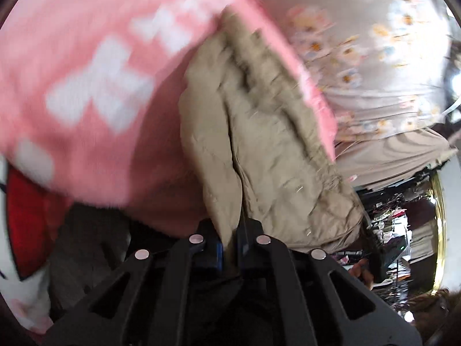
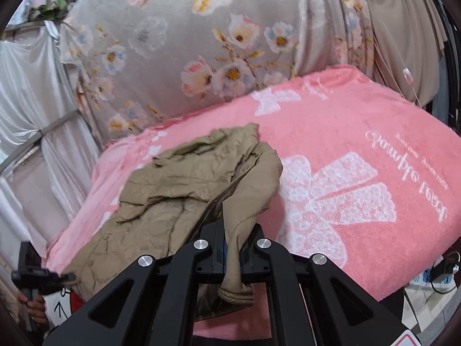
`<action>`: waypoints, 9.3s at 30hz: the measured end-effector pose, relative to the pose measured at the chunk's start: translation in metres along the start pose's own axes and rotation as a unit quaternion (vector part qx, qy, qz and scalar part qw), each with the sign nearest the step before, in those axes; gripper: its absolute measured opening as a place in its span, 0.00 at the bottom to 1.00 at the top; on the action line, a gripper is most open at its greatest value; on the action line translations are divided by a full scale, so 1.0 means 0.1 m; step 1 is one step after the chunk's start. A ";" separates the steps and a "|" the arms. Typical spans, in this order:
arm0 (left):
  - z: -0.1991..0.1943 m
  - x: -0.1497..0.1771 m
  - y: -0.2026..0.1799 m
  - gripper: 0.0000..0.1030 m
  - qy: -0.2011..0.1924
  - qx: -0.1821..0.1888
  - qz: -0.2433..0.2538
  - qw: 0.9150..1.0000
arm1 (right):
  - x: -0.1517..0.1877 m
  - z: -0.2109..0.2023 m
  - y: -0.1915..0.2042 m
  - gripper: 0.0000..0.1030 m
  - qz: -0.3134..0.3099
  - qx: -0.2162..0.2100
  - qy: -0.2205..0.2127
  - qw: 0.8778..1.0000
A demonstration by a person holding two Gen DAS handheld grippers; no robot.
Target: Fold large clothes
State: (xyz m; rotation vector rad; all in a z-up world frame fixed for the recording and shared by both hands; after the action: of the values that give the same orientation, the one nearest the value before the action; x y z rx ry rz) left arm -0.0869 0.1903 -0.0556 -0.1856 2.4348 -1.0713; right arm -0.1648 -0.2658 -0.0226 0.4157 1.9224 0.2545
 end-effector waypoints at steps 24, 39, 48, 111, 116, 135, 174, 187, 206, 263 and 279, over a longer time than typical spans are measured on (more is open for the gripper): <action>1.59 -2.81 -1.01 0.05 -0.172 -0.243 0.230 0.927 | -1.47 2.52 -0.19 0.04 0.065 0.044 -0.013 0.997; 2.57 -2.85 -0.27 0.06 -0.115 -0.298 0.209 0.924 | -0.91 3.53 -0.52 0.04 0.065 0.094 0.069 0.991; 2.76 -2.82 -0.22 0.06 -0.118 -0.316 0.229 0.913 | -0.78 3.68 -0.55 0.03 0.059 0.107 0.080 0.989; 3.56 -2.68 -0.85 0.55 -0.100 -0.314 0.284 0.901 | -0.67 4.12 -0.07 0.00 -0.062 0.088 0.156 0.982; 3.61 -2.67 -0.84 0.55 -0.099 -0.326 0.293 0.894 | -0.66 4.15 -0.08 0.00 -0.065 0.091 0.159 0.981; 2.94 -2.43 -1.30 0.56 -0.117 -0.282 0.273 0.912 | -1.02 3.50 0.51 0.11 -0.065 0.071 0.098 0.991; 3.02 -1.70 -1.10 0.67 -0.139 -0.261 0.270 0.916 | -0.12 3.61 0.89 0.07 -0.109 0.056 0.128 0.984; 1.43 -1.36 0.54 0.92 -0.127 -0.163 -0.054 0.977 | 0.16 3.15 1.37 0.11 -0.083 -0.012 0.160 0.984; 1.47 -1.66 -0.44 0.19 -0.153 -0.085 0.053 0.983 | 0.29 2.73 1.23 0.05 -0.037 -0.031 0.164 0.985; 3.25 0.46 -3.15 0.66 0.115 0.036 0.348 0.930 | -0.92 0.92 -0.75 0.42 0.090 0.070 0.048 0.992; 2.41 -1.50 -2.81 0.70 -0.087 -0.044 0.244 0.965 | -1.45 2.50 -0.32 0.23 0.133 0.013 0.117 0.984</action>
State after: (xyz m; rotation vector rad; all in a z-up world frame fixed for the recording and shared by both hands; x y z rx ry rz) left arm 0.1411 -0.1163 0.0618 0.2713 2.2021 -0.6956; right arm 0.1102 -0.3579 -0.0049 0.6870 2.1003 0.4702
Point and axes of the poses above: each gripper's, at about its wrist camera, not at the fingertips, and z roughly the way its jaws point, y to its left, x to its underside, the point moved 6 cm from there along z, roughly the way its jaws point, and after that the axes turned 4 degrees about -y, right-handed, at the moved point
